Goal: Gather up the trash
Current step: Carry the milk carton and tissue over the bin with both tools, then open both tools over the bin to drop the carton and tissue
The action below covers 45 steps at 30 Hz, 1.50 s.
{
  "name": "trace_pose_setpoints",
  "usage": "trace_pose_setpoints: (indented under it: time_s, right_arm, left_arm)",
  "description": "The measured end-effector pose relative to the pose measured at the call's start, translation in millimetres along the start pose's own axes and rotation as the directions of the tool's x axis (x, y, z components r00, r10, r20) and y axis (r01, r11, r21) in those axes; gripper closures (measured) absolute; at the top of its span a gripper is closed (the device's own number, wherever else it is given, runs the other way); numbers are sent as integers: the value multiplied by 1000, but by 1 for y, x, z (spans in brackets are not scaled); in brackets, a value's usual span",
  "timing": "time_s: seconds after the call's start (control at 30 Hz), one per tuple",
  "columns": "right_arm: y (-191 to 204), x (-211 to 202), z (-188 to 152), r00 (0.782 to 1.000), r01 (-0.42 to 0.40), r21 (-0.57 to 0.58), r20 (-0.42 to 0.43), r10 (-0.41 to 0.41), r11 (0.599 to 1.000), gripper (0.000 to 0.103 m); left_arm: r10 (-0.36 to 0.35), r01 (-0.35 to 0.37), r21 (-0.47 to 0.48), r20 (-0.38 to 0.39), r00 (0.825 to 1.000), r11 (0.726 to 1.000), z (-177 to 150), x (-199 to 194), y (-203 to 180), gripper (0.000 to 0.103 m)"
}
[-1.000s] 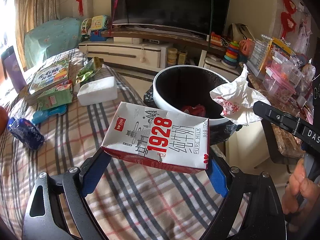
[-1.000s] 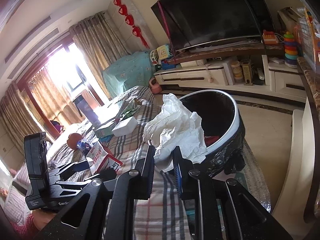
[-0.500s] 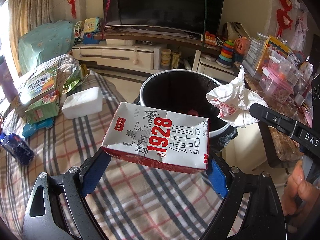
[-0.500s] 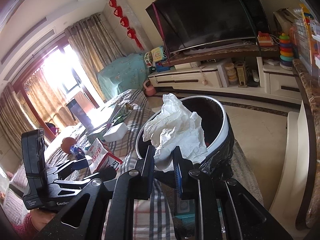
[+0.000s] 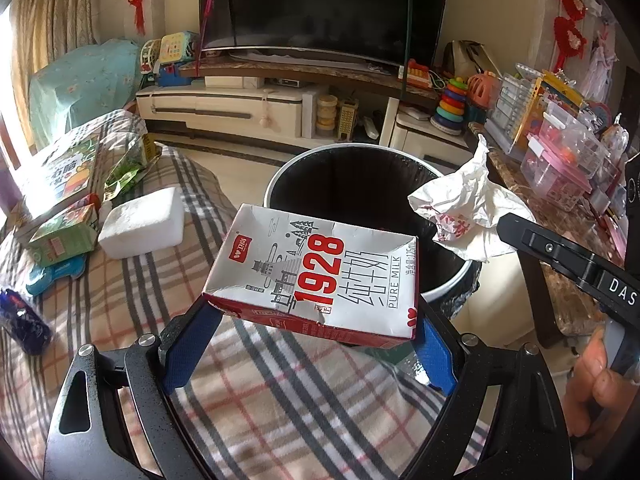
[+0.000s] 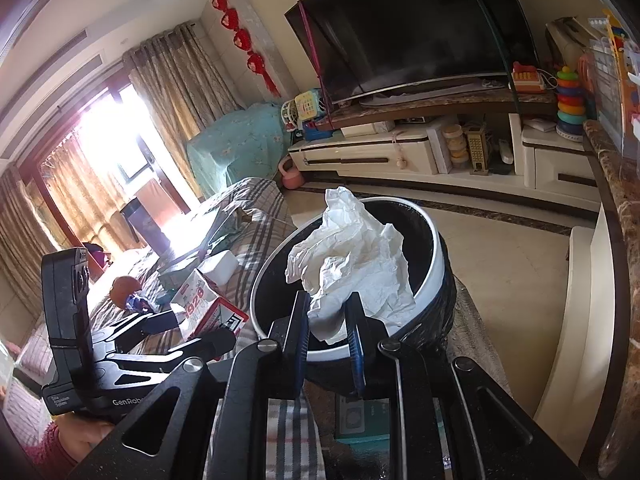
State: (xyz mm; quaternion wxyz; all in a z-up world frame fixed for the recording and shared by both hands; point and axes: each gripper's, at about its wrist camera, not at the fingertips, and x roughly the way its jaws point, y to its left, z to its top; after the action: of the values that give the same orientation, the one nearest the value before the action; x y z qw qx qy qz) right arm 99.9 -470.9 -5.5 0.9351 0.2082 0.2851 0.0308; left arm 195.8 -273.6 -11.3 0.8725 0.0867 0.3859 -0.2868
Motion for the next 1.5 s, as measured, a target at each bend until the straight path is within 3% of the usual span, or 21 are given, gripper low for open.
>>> trace_pose_setpoints:
  time_s: [1.33, 1.5]
  right_arm:
    - [-13, 36, 27, 997, 38, -51, -66, -41, 998, 85]
    - [-17, 39, 31, 997, 29, -36, -71, -31, 999, 75]
  left_arm:
    - [-10, 11, 8, -47, 999, 1000, 37, 46, -9, 12]
    - [-15, 16, 15, -68, 998, 1000, 38, 50, -9, 11]
